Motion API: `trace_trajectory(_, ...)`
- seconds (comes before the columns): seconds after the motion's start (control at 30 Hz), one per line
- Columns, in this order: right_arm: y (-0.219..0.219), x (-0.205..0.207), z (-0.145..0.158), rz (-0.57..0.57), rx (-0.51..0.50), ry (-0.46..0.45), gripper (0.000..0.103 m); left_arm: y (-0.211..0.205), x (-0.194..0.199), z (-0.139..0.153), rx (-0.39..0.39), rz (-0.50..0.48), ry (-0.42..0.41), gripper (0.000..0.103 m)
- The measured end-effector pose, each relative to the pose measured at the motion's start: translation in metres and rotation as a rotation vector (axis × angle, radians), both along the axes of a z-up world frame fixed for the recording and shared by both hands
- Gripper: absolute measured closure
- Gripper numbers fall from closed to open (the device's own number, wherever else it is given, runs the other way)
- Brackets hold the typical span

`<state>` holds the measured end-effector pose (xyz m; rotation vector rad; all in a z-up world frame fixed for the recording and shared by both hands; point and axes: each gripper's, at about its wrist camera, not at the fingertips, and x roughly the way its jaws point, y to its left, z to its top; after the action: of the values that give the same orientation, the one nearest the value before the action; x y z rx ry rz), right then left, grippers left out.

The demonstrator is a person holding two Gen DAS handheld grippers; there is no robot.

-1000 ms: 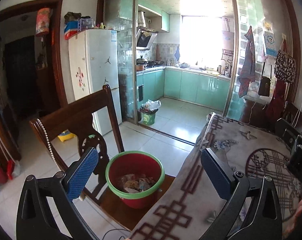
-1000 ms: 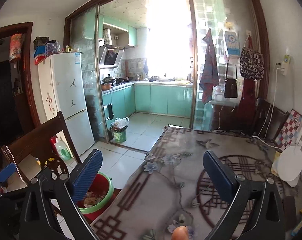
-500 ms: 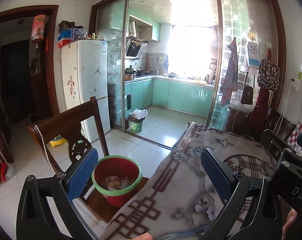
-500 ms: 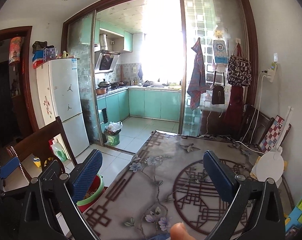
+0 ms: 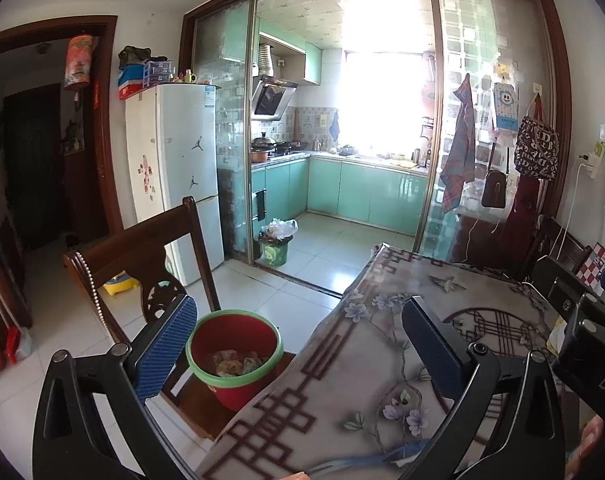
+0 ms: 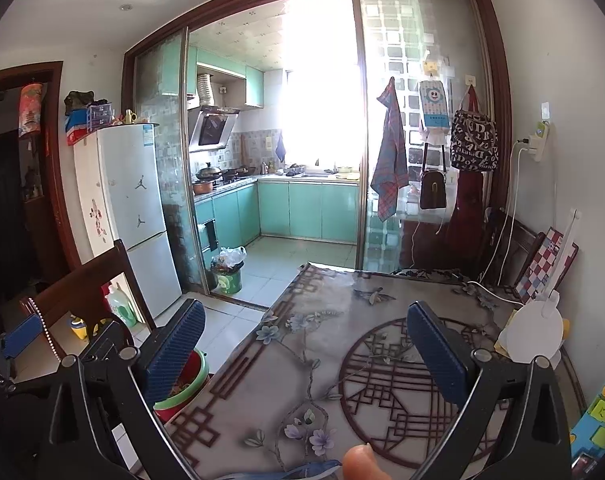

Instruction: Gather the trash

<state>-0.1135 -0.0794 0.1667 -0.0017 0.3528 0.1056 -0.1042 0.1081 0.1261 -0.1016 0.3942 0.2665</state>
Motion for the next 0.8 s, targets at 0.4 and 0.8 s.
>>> trace_trajectory(0.4, -0.0014, 0.0001, 0.0017, 0.001, -0.009, 0.004, 0.001, -0.0078, 0.0000, 0.0005, 0.006, -0.022, 0.008, 0.000)
trace_trajectory(0.8, -0.0053, 0.0045, 0.0020, -0.001, -0.013, 0.010, 0.001, -0.0102, 0.0075, 0.0014, -0.009, -0.022, 0.024, 0.000)
